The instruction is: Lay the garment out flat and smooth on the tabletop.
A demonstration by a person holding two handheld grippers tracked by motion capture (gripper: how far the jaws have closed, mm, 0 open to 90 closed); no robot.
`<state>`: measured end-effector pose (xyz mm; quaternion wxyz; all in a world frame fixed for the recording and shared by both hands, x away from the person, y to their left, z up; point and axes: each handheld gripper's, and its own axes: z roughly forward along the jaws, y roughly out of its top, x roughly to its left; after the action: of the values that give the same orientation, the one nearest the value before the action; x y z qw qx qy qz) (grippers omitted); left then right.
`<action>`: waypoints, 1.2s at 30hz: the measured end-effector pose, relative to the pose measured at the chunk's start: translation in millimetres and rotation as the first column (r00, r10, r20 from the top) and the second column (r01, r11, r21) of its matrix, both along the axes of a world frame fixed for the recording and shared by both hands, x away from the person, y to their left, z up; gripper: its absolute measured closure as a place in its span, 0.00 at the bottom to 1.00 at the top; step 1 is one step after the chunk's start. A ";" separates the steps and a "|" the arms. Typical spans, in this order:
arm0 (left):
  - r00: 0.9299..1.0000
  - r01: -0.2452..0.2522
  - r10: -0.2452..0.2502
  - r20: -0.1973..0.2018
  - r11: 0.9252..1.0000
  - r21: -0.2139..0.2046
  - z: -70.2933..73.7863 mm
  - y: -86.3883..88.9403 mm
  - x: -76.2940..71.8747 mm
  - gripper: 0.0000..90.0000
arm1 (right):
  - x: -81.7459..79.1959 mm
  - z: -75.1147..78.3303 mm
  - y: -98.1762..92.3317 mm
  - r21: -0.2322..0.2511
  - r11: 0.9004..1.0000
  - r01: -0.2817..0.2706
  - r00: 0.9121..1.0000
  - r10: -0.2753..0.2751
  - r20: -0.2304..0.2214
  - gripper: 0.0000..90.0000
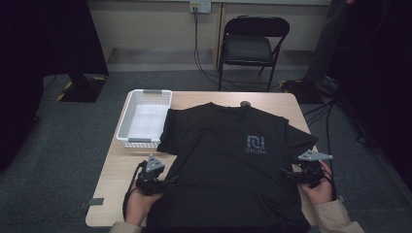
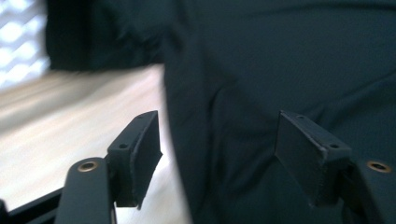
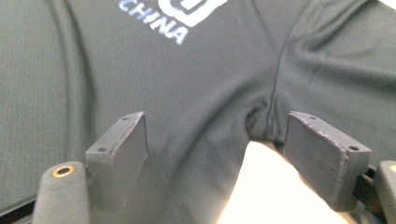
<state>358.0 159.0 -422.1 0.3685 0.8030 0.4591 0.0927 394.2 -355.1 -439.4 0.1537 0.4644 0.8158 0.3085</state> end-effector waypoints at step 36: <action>0.995 0.084 -0.081 -0.052 0.994 0.070 -24.1 -9.3 -5.6 0.23 | -36.6 7.3 -26.2 0.062 0.998 0.000 0.997 0.005 -0.073 0.96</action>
<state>352.4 149.6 -446.2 0.3316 0.8360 0.4308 0.0743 357.5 -381.3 -432.1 0.1088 0.4790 0.8114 0.3166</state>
